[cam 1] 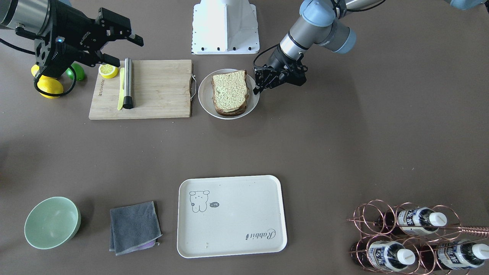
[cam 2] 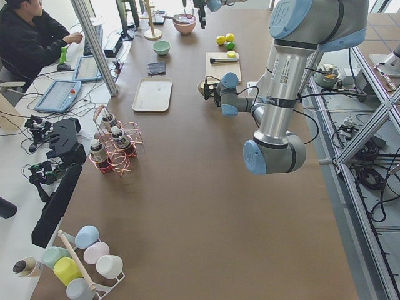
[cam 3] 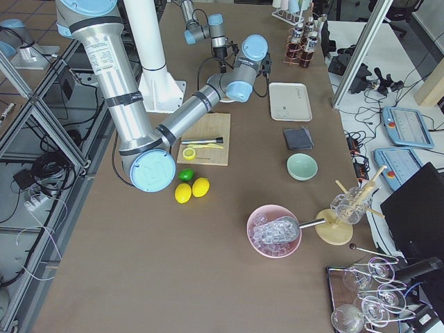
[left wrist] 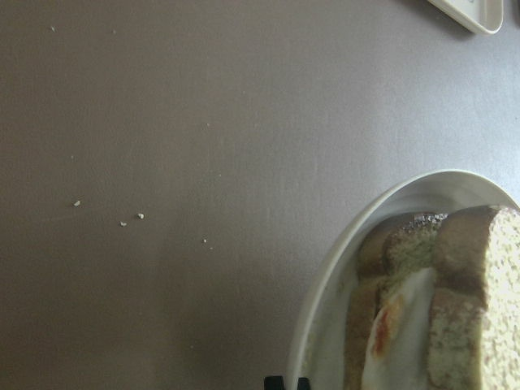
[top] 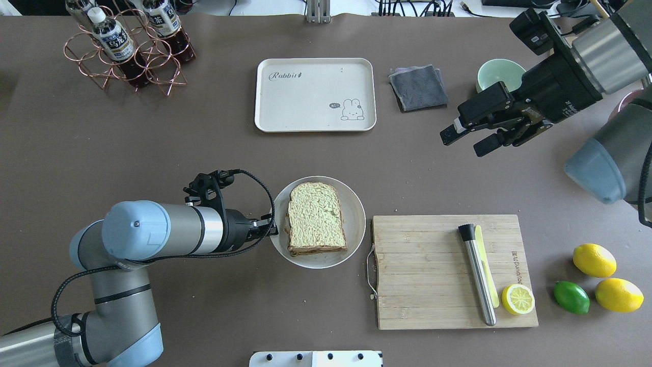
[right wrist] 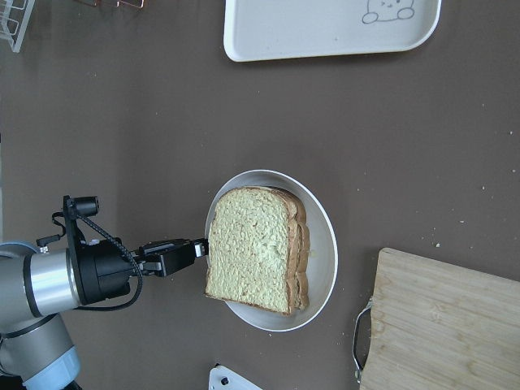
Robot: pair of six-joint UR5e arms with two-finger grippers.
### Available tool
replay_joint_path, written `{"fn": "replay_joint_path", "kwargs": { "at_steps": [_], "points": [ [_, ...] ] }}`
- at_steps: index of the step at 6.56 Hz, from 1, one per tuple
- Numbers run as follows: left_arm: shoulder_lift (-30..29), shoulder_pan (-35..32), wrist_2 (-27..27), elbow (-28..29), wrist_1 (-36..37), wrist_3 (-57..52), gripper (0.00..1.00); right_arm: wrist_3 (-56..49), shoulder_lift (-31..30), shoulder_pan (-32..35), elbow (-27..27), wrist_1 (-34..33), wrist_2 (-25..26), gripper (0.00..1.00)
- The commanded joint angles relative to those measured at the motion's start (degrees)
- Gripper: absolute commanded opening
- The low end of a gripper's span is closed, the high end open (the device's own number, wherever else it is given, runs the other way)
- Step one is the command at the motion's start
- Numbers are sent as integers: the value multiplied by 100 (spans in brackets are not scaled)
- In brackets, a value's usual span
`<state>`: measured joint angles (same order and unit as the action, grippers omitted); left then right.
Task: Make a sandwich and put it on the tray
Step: 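Lift the plate with the left gripper and carry it onto the white tray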
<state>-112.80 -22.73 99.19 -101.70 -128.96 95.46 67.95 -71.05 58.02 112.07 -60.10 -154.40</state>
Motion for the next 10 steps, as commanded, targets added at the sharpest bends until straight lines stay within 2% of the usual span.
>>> {"fn": "replay_joint_path", "kwargs": {
  "at_steps": [1,2,4,6,8,10],
  "points": [
    [-400,-249,118,-7,661,306,0,34,-40,25,17,120,531,100],
    [-401,-398,240,1,670,367,0,191,-49,78,25,217,725,100],
    [-409,-644,250,54,679,456,0,840,-49,96,8,857,1462,100],
    [-531,-794,250,220,679,464,0,852,-76,140,17,877,1990,100],
    [-865,-943,250,649,670,473,0,852,-111,140,-10,868,2273,100],
    [-1356,-1215,259,1377,635,526,0,852,-111,140,-27,868,2301,100]
  ]
}}
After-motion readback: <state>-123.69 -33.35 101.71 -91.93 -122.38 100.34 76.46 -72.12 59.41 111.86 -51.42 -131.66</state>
